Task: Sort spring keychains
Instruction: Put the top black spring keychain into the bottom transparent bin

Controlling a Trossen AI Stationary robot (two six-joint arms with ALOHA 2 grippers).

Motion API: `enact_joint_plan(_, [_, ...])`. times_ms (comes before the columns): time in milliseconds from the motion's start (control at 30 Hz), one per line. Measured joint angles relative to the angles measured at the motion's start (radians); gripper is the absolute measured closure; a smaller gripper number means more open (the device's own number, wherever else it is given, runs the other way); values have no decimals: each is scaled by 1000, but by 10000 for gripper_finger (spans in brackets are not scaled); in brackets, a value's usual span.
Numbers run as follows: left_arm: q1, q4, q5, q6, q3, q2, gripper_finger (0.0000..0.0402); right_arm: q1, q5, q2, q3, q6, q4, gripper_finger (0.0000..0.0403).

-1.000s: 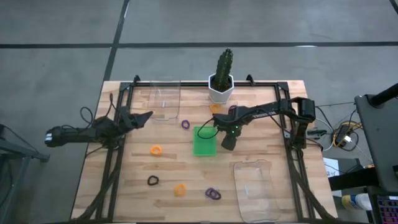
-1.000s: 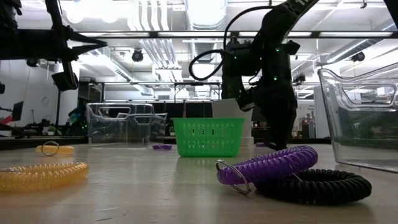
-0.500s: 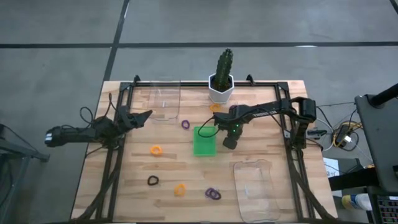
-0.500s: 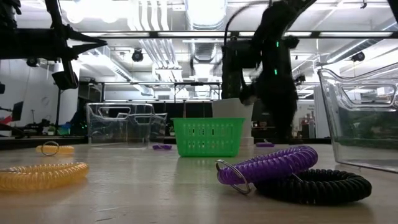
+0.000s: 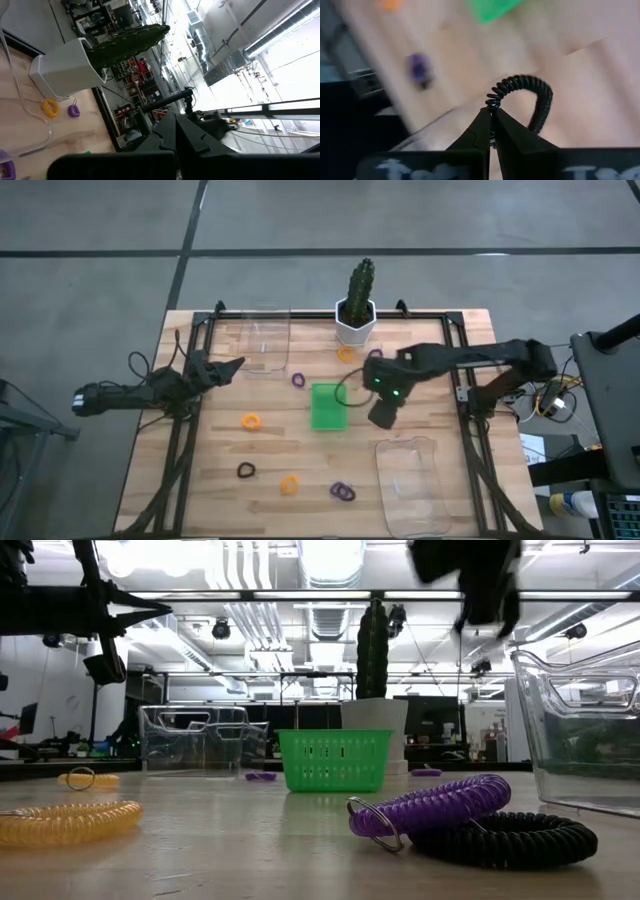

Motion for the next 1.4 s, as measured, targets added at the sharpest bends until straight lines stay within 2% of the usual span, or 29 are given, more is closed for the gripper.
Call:
enact_joint_plan(233, [0, -9, 0, 0, 0, 1, 402, 251, 3, -54, 59, 330, -6, 395])
enact_joint_plan(400, [0, -9, 0, 0, 0, 1, 402, 435, 74, -4, 68, 536, -2, 395])
enact_joint_plan(500, [0, -9, 0, 0, 0, 1, 402, 506, 89, 43, 66, 602, 2, 395])
enact_joint_plan(600, [0, -9, 0, 0, 0, 1, 402, 541, 89, 108, 53, 600, 4, 395])
enact_joint_plan(867, [0, -8, 0, -31, 0, 1, 402, 566, 56, 288, -1, 477, 45, 395])
enact_joint_plan(1100, [0, -8, 2, -66, 0, 1, 402, 567, 34, 375, -2, 427, 39, 392])
enact_joint_plan(1267, [0, -8, 8, -87, 0, 1, 402, 566, 29, 399, -2, 395, 38, 358])
enact_joint_plan(1400, [0, -8, 40, -144, 0, 1, 401, 566, 23, 383, -2, 406, 35, 306])
